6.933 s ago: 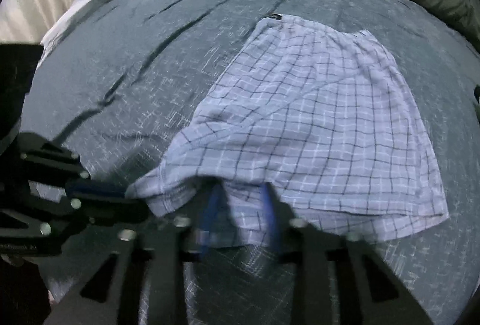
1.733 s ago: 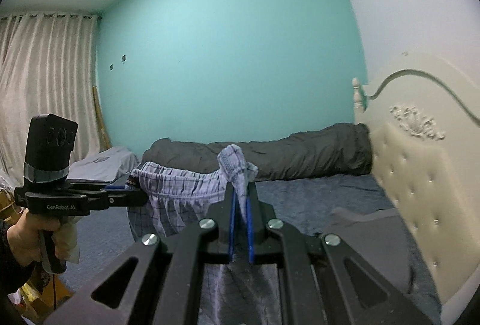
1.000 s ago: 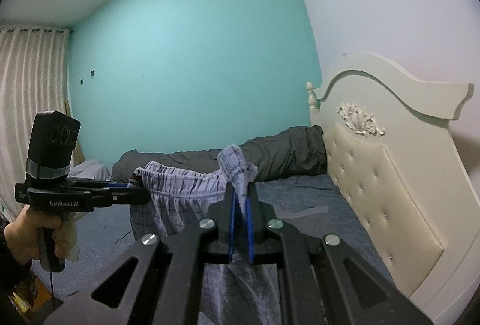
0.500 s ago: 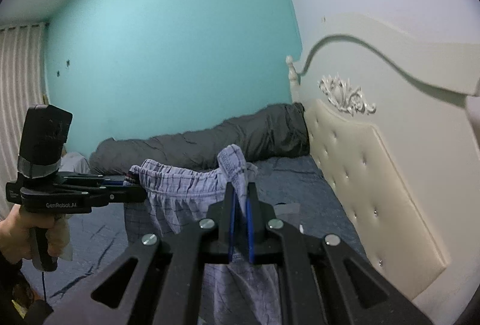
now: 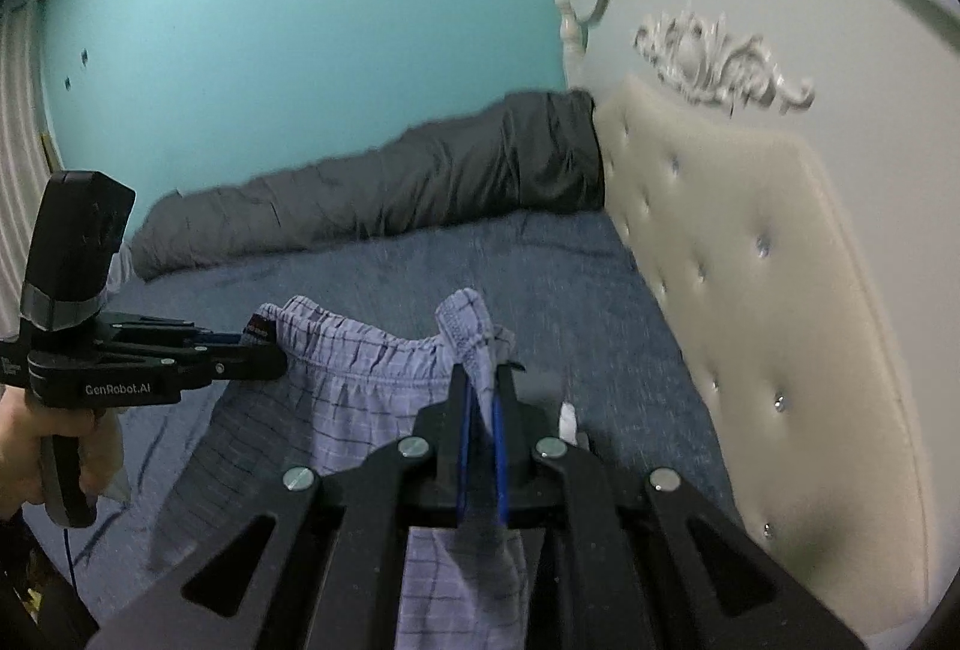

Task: Fold clothes
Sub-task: 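Carry the held shorts with both grippers toward the clothes stack by the headboard, then lower the shorts onto the folded clothes stack with both grippers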

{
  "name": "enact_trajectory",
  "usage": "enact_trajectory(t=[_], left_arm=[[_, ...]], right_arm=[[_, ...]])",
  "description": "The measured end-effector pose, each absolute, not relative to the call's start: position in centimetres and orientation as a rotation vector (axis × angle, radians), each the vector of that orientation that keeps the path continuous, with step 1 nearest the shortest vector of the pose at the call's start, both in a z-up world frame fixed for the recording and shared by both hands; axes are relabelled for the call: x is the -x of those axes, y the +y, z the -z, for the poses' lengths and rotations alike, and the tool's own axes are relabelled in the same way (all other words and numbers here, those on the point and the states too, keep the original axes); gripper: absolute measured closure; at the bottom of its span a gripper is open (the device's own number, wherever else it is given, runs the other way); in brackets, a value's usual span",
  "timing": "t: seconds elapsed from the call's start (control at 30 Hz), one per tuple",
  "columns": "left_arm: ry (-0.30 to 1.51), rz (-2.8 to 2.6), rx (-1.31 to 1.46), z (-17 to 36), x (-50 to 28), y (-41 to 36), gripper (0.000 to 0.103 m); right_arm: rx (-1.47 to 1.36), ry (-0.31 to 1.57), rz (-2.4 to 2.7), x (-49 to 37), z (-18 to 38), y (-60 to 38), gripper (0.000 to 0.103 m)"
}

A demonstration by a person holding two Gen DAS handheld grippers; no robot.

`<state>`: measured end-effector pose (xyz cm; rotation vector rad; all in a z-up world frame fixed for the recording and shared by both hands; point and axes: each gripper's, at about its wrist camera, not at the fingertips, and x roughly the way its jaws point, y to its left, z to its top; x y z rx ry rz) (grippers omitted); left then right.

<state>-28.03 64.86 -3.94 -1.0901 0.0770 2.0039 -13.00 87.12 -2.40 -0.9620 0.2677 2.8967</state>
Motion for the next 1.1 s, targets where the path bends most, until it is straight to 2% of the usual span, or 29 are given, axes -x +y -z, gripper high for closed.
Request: enact_trajectory(t=[0.1,0.17,0.2,0.23,0.4,0.53,0.7,0.77,0.9,1.1], left_arm=[[0.086,-1.998,1.117,5.4,28.4,65.4,0.085],[0.092,-2.011,1.129,6.0,28.5,65.2,0.067],[0.095,-2.023,1.134,6.1,28.5,65.1,0.053],[0.094,-2.035,1.128,6.0,28.6,64.7,0.051],[0.088,-2.096,1.045,4.2,28.0,62.8,0.049],[0.117,-2.089,0.989,3.4,26.7,62.8,0.049],[0.215,-2.057,0.984,4.7,25.1,63.8,0.049],[0.255,-2.07,1.011,5.7,25.1,63.9,0.049],[0.281,-2.095,1.051,7.0,25.5,63.3,0.049],[0.266,-2.112,1.043,7.0,25.0,61.9,0.049]], right_arm=[[1.053,0.306,-2.863,14.2,3.9,87.9,0.097],[1.122,0.349,-2.836,14.9,4.9,88.5,0.097],[1.135,0.361,-2.824,14.9,5.2,88.7,0.096],[1.141,0.368,-2.813,14.9,5.4,88.9,0.096],[1.049,0.4,-2.794,13.2,4.5,89.6,0.081],[0.94,0.443,-2.839,11.2,2.9,89.7,0.076],[1.005,0.358,-2.912,9.7,2.7,87.3,0.077],[1.079,0.288,-2.904,9.8,3.4,86.4,0.092],[1.211,0.228,-2.795,9.8,6.1,86.0,0.095],[1.128,0.347,-2.691,8.2,6.5,88.3,0.095]])
